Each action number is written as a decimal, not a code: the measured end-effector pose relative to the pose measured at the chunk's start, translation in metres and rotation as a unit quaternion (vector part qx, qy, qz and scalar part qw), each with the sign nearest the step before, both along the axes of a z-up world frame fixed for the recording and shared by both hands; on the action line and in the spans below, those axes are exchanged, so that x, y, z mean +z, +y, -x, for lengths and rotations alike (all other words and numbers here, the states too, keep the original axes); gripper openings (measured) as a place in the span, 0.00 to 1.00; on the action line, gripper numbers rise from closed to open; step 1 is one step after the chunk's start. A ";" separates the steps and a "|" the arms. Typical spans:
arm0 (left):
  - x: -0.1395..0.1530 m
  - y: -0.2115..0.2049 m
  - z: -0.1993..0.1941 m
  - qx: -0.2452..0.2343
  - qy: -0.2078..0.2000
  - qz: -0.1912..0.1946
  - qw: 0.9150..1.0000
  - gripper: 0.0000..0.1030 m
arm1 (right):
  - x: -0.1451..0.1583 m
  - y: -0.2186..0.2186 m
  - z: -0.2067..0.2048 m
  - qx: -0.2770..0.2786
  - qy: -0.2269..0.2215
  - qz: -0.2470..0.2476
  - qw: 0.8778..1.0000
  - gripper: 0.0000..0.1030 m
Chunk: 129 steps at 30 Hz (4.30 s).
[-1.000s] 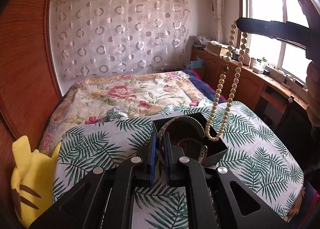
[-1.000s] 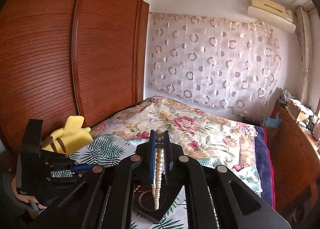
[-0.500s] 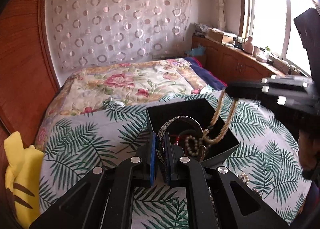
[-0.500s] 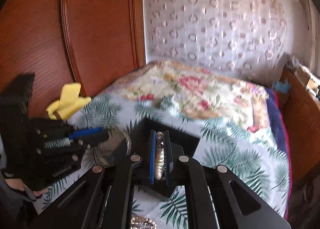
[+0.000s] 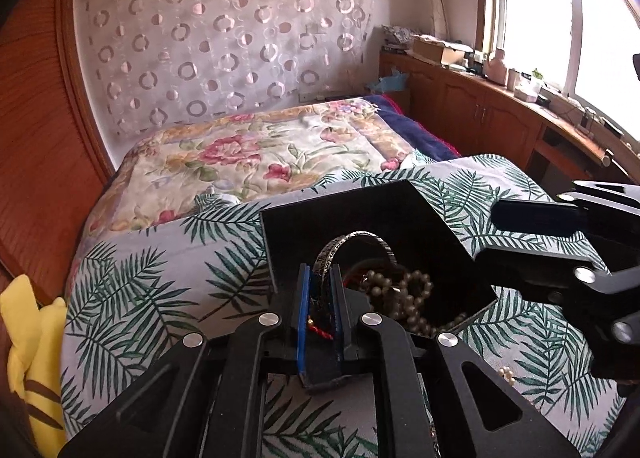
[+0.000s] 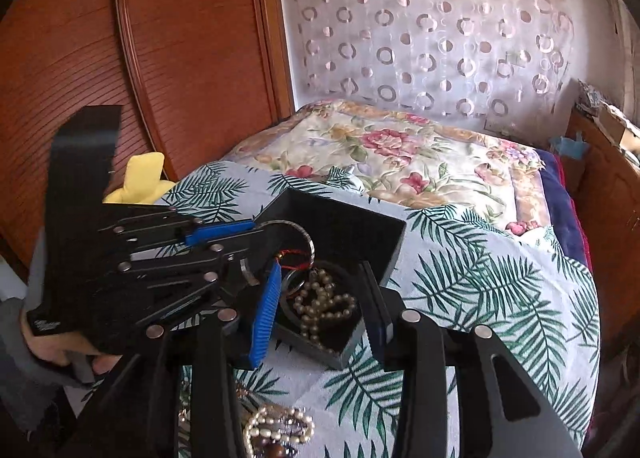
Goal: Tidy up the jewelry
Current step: 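Lower the silver bangle into the box with the left tool while the right drops the pearls, then close the right tool on a pearl strand in the jewelry pile, then lift the pearl strand up from the pile with the right tool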
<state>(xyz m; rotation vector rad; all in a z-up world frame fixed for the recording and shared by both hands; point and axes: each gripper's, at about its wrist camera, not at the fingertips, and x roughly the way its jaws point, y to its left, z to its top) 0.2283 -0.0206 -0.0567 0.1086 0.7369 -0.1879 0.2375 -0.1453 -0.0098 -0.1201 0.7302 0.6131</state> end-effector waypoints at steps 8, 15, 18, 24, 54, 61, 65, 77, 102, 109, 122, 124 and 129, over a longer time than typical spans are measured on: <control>0.007 0.006 0.014 0.000 -0.014 0.012 1.000 0.31 | -0.017 -0.017 0.035 0.003 -0.003 0.007 1.000 0.41; 0.012 0.019 0.053 -0.009 -0.030 0.033 0.999 0.57 | -0.042 -0.028 0.061 0.015 0.018 0.004 1.000 0.41; 0.008 0.023 0.067 -0.012 -0.034 0.036 0.999 0.74 | -0.050 -0.031 0.060 0.014 0.029 0.003 0.999 0.39; -0.001 0.031 0.093 -0.009 -0.042 0.048 0.998 0.88 | -0.064 -0.031 0.049 0.011 0.061 -0.009 0.998 0.36; -0.026 0.049 0.125 -0.002 -0.008 0.079 0.997 0.89 | -0.079 -0.035 0.037 0.003 0.121 -0.036 0.992 0.24; -0.026 0.050 0.125 -0.002 -0.007 0.079 0.997 0.89 | -0.078 -0.040 0.039 0.006 0.118 -0.045 0.992 0.13; -0.026 0.050 0.126 -0.004 -0.007 0.078 0.997 0.89 | -0.077 -0.041 0.040 0.014 0.111 -0.039 0.993 0.00; -0.029 0.049 0.127 -0.005 -0.004 0.077 0.997 0.89 | -0.035 -0.040 0.060 0.024 0.040 -0.034 0.998 0.00; -0.033 0.060 0.136 0.005 -0.001 0.088 0.996 0.89 | -0.064 0.008 0.095 0.053 -0.001 0.102 0.993 0.05; -0.033 0.060 0.135 0.006 0.001 0.088 0.996 0.89 | -0.050 0.001 0.097 0.053 -0.013 0.074 0.996 0.05; -0.035 0.055 0.135 0.003 0.004 0.089 0.996 0.89 | 0.022 -0.015 0.092 0.033 -0.077 0.024 0.996 0.05; -0.035 0.055 0.135 0.003 0.004 0.090 0.996 0.89 | 0.030 -0.016 0.091 0.030 -0.084 0.019 0.996 0.05; -0.035 0.055 0.135 0.003 0.004 0.091 0.996 0.89 | 0.054 -0.021 0.094 0.022 -0.111 0.007 0.994 0.05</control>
